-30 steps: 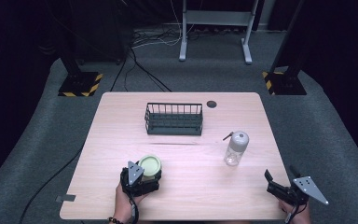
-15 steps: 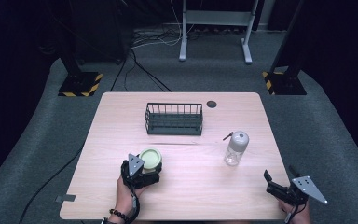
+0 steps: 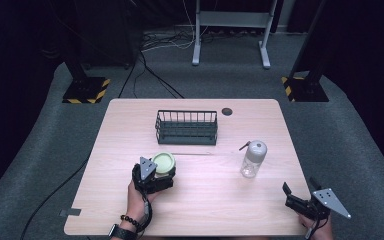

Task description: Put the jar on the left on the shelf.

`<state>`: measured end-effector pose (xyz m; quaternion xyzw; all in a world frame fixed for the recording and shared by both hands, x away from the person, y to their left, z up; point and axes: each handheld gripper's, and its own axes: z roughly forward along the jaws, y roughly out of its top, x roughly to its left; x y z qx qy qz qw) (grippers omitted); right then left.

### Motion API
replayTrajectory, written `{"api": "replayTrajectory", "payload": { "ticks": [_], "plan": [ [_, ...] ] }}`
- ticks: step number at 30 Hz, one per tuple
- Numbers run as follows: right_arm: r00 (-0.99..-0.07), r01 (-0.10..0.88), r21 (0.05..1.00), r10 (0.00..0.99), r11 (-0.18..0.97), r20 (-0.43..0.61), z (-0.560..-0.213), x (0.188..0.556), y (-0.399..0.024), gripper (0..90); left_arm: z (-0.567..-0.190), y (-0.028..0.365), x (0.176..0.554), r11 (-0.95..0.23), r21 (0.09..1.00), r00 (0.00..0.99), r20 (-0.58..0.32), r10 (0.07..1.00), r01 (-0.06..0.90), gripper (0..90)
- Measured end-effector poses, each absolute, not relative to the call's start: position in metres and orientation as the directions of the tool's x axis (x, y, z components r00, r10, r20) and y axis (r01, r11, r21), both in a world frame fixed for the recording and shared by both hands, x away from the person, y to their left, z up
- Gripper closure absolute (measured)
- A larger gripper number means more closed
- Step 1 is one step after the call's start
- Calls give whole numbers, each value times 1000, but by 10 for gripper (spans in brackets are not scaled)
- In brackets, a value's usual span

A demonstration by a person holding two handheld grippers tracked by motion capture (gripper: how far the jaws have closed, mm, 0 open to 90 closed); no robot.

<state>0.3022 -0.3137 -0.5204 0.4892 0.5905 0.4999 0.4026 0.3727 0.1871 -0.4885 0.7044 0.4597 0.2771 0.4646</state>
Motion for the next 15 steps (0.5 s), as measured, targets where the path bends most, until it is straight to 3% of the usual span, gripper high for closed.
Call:
{"api": "replayTrajectory", "payload": {
  "ticks": [15],
  "plan": [
    [-200,174,984,980,24,12,-520,302,-314,8,-477,181,398,-153,916,423,-21,906,372,109]
  ]
}}
